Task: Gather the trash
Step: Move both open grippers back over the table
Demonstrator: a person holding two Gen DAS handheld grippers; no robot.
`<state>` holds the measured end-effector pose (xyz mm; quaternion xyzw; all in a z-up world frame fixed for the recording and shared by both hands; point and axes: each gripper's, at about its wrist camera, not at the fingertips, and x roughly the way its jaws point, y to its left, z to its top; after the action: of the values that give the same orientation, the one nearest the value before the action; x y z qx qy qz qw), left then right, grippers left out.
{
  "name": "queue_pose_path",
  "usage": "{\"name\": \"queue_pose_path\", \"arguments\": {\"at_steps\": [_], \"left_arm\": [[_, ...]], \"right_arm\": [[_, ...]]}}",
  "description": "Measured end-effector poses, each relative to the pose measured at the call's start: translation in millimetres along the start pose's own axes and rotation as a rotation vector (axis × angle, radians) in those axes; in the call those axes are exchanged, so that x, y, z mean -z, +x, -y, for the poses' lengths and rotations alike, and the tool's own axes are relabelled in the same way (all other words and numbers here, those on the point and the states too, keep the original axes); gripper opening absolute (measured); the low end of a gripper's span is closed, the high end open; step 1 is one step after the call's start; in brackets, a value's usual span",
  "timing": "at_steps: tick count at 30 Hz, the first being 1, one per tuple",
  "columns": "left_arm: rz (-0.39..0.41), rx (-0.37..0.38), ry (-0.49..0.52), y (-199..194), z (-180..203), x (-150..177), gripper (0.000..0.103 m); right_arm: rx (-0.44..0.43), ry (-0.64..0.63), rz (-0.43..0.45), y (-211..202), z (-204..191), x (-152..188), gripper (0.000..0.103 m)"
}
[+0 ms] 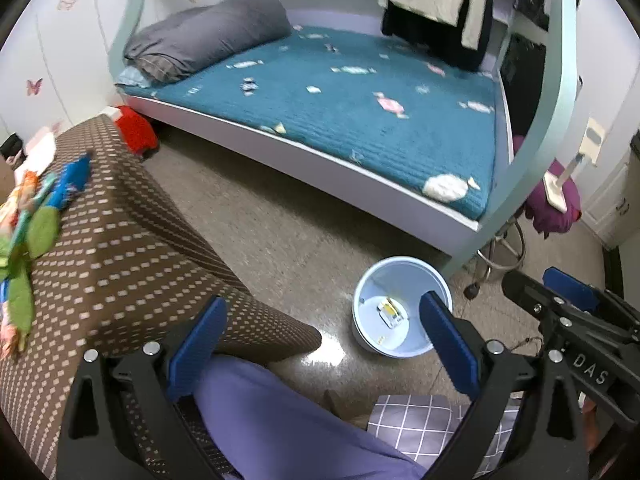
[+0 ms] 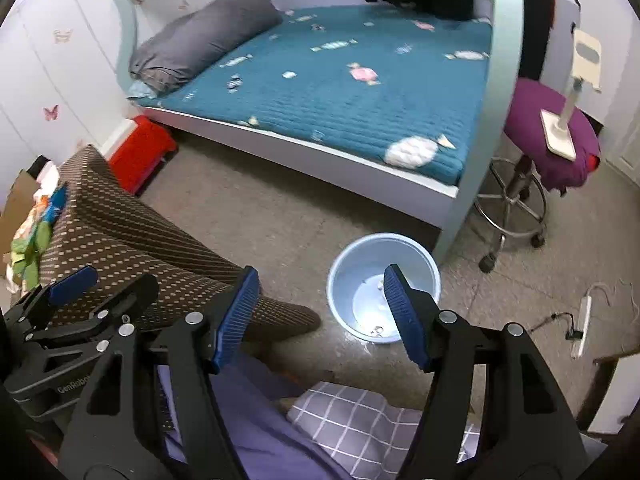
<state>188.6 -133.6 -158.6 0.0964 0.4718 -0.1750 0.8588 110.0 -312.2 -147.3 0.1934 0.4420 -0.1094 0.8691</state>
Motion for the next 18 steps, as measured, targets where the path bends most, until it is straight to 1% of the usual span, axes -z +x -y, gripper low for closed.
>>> {"name": "queue_pose_path", "arguments": {"at_steps": [2, 4, 6, 7, 9, 11, 14, 18], "left_arm": [[0.022, -0.007, -0.016, -10.6, -8.3, 1.1, 0.095], [0.045, -0.013, -0.03, -21.4, -16.7, 2.6, 0.095], [0.066, -0.032, -0.045, -31.6, -23.8, 4.3, 0.095], [0.088, -0.053, -0.062, -39.4, -28.9, 5.3, 0.095], [0.122, -0.057, -0.086, -52.3, -37.4, 6.6, 0.095], [0.149, -0.062, -0.104, -65.3, -46.2, 8.3, 0.095], [0.193, -0.101, -0.125, -83.0, -58.7, 11.4, 0.095], [0.233, -0.129, -0.17, -101.4, -77.2, 15.9, 0.095]], "right_arm": [[-0.008, -0.005, 0.02, -7.7, -7.3, -1.6, 0.065], [-0.017, -0.037, 0.046, -15.9, -18.6, -2.6, 0.065], [-0.031, -0.054, 0.059, -21.8, -27.4, -3.0, 0.065], [-0.042, -0.063, 0.065, -24.6, -32.5, -3.9, 0.065], [-0.051, -0.081, 0.078, -28.9, -41.7, -5.0, 0.065], [-0.066, -0.104, 0.087, -31.6, -53.4, -6.8, 0.065], [-0.081, -0.135, 0.095, -32.3, -67.8, -9.5, 0.065], [-0.104, -0.183, 0.091, -28.6, -92.2, -11.4, 0.067]]}}
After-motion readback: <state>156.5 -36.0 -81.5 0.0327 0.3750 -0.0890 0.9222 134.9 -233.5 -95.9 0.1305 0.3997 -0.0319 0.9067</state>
